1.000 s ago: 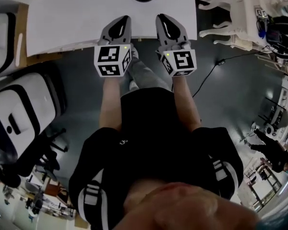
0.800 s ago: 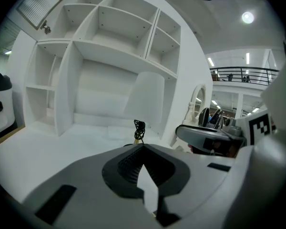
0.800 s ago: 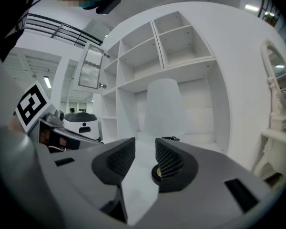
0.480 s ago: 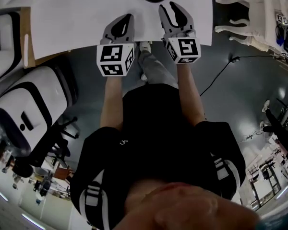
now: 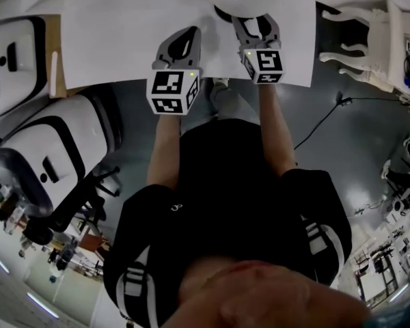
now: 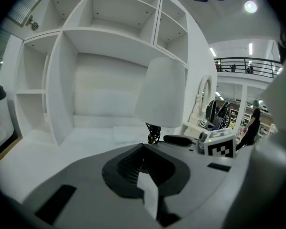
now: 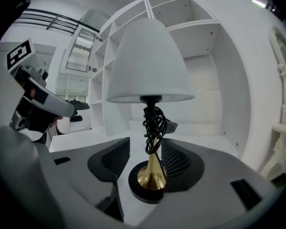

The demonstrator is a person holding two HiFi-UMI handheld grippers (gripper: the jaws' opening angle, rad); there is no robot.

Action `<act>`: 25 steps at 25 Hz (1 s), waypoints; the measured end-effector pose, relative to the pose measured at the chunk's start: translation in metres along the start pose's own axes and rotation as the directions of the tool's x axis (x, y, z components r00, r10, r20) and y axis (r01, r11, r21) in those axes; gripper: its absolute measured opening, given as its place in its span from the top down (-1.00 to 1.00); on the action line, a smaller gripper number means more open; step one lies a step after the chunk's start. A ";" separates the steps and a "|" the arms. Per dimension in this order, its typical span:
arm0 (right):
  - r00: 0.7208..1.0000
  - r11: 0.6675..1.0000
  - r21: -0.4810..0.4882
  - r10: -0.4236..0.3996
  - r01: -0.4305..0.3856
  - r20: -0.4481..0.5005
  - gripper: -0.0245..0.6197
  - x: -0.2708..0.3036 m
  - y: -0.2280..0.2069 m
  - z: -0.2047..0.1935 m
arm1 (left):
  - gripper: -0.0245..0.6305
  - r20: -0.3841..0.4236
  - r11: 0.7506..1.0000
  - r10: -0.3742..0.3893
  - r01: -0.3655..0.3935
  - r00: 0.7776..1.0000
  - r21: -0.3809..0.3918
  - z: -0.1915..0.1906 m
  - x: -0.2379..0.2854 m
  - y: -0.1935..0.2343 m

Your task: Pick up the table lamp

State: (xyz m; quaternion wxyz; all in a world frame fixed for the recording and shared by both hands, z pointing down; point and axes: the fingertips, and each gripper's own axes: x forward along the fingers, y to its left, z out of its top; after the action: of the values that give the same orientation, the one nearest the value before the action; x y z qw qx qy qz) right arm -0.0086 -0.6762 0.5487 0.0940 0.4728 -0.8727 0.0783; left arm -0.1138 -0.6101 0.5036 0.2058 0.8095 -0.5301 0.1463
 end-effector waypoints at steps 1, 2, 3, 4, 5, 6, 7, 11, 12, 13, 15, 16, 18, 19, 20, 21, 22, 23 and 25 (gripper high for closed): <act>1.000 1.000 -0.001 0.002 -0.002 -0.011 0.29 0.006 -0.002 -0.004 | 0.89 -0.003 1.000 0.005 -0.005 1.000 0.003 0.001 0.002 0.002; 1.000 1.000 0.002 0.001 -0.001 -0.019 0.27 0.012 -0.004 -0.007 | 0.90 -0.007 1.000 0.009 -0.009 1.000 0.005 0.002 0.003 0.005; 1.000 1.000 0.005 -0.002 0.002 -0.027 0.25 0.019 -0.007 -0.009 | 0.90 -0.010 1.000 0.014 -0.014 1.000 0.006 0.003 0.005 0.007; 0.999 1.000 0.007 -0.005 0.005 -0.034 0.24 0.025 -0.009 -0.011 | 0.90 -0.014 1.000 0.018 -0.018 1.000 0.007 0.003 0.006 0.010; 0.999 1.000 0.008 -0.007 0.007 -0.040 0.23 0.031 -0.011 -0.013 | 0.90 -0.017 1.000 0.022 -0.022 1.000 0.008 0.003 0.007 0.013; 0.999 1.000 0.007 -0.005 0.005 -0.041 0.23 0.037 -0.012 -0.014 | 0.89 -0.021 1.000 0.026 -0.026 0.999 0.008 0.004 0.009 0.016; 0.999 1.000 0.003 -0.001 0.001 -0.041 0.22 0.043 -0.013 -0.015 | 0.90 -0.024 1.000 0.030 -0.030 0.999 0.008 0.004 0.011 0.018; 0.998 1.000 -0.007 0.007 -0.008 -0.055 0.21 0.059 -0.017 -0.018 | 0.90 -0.027 0.999 0.048 -0.047 0.999 0.006 0.010 0.015 0.024; 0.999 1.000 -0.002 0.005 -0.005 -0.054 0.21 0.061 -0.017 -0.019 | 0.90 -0.025 0.999 0.052 -0.052 0.998 0.009 0.011 0.014 0.026; 0.999 1.000 0.008 0.000 0.001 -0.054 0.21 0.063 -0.018 -0.019 | 0.90 -0.023 0.998 0.056 -0.056 0.998 0.011 0.013 0.014 0.027; 0.998 0.999 0.042 -0.020 0.023 -0.066 0.21 0.068 -0.021 -0.018 | 0.90 -0.023 0.998 0.064 -0.064 0.998 0.017 0.015 0.012 0.029; 0.997 0.998 0.057 -0.031 0.035 -0.072 0.22 0.068 -0.023 -0.017 | 0.90 -0.024 0.998 0.065 -0.065 0.998 0.019 0.016 0.010 0.029; 0.996 0.997 0.061 -0.045 0.050 -0.081 0.28 0.068 -0.024 -0.014 | 0.90 -0.020 0.998 0.062 -0.061 0.998 0.019 0.020 0.007 0.027; 0.995 0.997 0.050 -0.046 0.051 -0.084 0.32 0.069 -0.022 -0.014 | 0.89 -0.015 0.998 0.061 -0.061 0.998 0.019 0.023 0.006 0.026; 0.995 0.998 0.037 -0.042 0.045 -0.086 0.38 0.071 -0.019 -0.014 | 0.90 -0.008 0.998 0.064 -0.063 0.998 0.023 0.026 0.006 0.028; 0.996 0.999 0.030 -0.031 0.034 -0.088 0.51 0.074 -0.016 -0.014 | 0.90 -0.002 0.997 0.067 -0.067 0.998 0.028 0.029 0.006 0.030; 0.996 0.999 0.030 -0.017 0.020 -0.091 0.54 0.076 -0.013 -0.014 | 0.90 0.005 0.997 0.070 -0.070 0.998 0.033 0.032 0.006 0.032; 0.995 0.999 0.033 -0.002 0.005 -0.096 0.55 0.077 -0.013 -0.014 | 0.90 0.011 0.997 0.069 -0.069 0.998 0.038 0.035 0.006 0.032; 0.993 0.999 0.030 0.021 -0.017 -0.113 0.56 0.075 -0.014 -0.015 | 0.90 0.025 0.997 0.057 -0.059 0.998 0.045 0.040 0.006 0.026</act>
State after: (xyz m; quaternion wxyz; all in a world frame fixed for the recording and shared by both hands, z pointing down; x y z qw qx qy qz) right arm -0.0357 -0.7410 0.5815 0.1357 0.4605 -0.8692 0.1183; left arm -0.1348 -0.6438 0.4760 0.1763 0.8000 -0.5523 0.1545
